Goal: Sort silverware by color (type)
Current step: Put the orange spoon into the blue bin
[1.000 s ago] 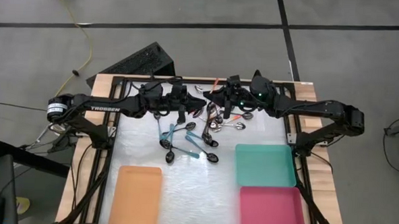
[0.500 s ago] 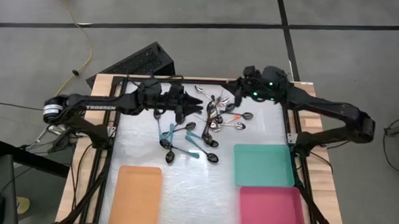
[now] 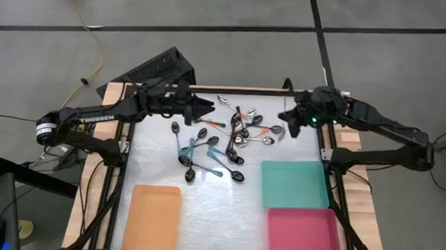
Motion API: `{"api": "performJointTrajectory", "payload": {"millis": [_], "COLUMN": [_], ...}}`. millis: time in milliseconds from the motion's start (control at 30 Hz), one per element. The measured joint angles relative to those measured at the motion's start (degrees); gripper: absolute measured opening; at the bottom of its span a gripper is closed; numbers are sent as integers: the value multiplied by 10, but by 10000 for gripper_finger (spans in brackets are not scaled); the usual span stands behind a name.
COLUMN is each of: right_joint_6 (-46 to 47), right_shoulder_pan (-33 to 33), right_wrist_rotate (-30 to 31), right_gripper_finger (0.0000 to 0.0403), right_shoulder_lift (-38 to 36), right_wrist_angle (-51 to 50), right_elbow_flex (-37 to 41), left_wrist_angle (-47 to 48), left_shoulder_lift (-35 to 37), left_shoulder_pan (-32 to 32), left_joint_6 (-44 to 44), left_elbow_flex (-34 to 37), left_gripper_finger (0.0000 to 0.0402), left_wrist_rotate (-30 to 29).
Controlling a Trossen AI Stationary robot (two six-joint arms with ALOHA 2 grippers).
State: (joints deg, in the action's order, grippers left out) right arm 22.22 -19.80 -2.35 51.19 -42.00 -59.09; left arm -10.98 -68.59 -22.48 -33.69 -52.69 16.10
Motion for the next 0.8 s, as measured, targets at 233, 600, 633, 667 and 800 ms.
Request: {"api": "performJointTrajectory", "payload": {"millis": [233,600,633,667,800], "right_joint_6": [17,48,48,48,40], "right_shoulder_pan": [80,227,239,250,293], "right_wrist_rotate": [-6,-18,-18,-20,-22], "right_gripper_finger": [17,17,17,17,17], "right_shoulder_lift": [-2,39,50,63,116], "right_wrist_angle": [-70,-198,-208,-217,-235], "right_elbow_flex": [0,0,0,0,0], "left_wrist_angle": [78,125,128,129,135], "left_shoulder_lift": [39,95,95,95,95], "left_shoulder_pan": [-8,-8,-8,-8,-8], "left_joint_6": [-4,1,3,7,12], "left_elbow_flex": [0,0,0,0,0], "left_gripper_finger": [181,180,180,180,180], "left_wrist_rotate": [43,-4,-8,-11,-20]}}
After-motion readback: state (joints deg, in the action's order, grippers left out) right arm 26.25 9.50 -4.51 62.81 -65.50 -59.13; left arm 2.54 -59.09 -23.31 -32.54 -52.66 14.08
